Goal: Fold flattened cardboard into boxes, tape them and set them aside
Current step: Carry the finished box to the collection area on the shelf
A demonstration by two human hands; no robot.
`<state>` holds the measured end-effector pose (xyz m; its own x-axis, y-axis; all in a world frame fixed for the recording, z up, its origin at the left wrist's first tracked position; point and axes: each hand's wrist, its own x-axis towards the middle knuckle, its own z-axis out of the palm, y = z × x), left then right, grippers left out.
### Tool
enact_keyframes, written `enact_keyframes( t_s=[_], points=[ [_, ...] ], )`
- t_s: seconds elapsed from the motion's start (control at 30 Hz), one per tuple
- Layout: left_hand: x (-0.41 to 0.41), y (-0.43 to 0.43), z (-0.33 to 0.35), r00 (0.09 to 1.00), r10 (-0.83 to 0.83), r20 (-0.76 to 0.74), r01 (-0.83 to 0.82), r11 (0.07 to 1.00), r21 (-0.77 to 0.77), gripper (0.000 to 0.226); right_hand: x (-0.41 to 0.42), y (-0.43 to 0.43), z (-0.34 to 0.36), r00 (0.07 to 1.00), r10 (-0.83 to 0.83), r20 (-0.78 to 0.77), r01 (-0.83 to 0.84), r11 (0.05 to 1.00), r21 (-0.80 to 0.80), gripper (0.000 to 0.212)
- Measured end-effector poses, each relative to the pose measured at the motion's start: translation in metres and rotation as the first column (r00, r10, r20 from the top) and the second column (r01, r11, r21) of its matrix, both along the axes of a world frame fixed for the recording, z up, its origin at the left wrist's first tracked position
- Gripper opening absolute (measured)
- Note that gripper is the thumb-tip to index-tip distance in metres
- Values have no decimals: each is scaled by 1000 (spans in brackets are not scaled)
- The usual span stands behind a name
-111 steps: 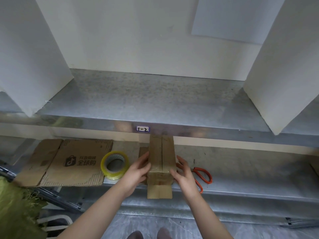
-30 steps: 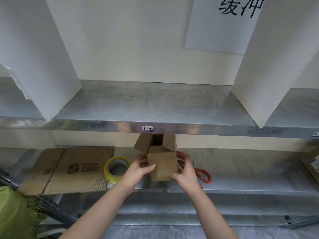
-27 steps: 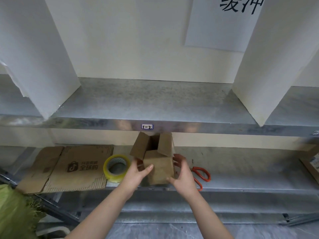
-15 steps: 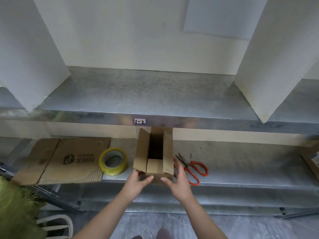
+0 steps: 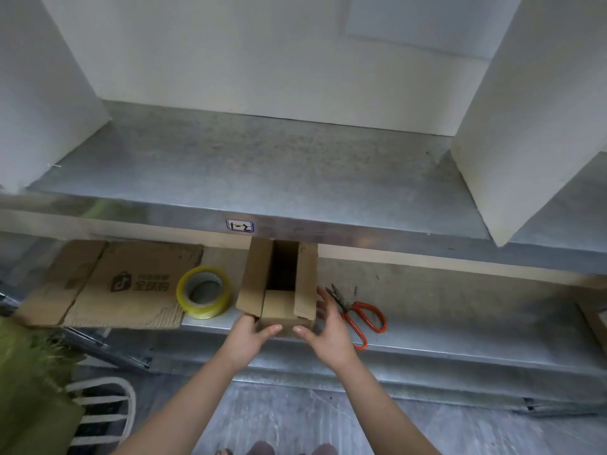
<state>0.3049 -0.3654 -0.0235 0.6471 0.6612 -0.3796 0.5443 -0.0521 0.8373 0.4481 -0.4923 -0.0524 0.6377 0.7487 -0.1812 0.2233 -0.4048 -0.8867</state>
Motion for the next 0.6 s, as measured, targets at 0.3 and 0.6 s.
enact_keyframes(
  t_s=[0.3,0.6],
  points=[
    [-16,-3,-6,992,68,-109,-62,996,60,28,-3,-23,3,987,88,132,-71,989,-128,102],
    [-33,-7,37,998,-45,-36,49,992,114,26,-18,-55,44,817,43,576,144,950,-276,77]
  ],
)
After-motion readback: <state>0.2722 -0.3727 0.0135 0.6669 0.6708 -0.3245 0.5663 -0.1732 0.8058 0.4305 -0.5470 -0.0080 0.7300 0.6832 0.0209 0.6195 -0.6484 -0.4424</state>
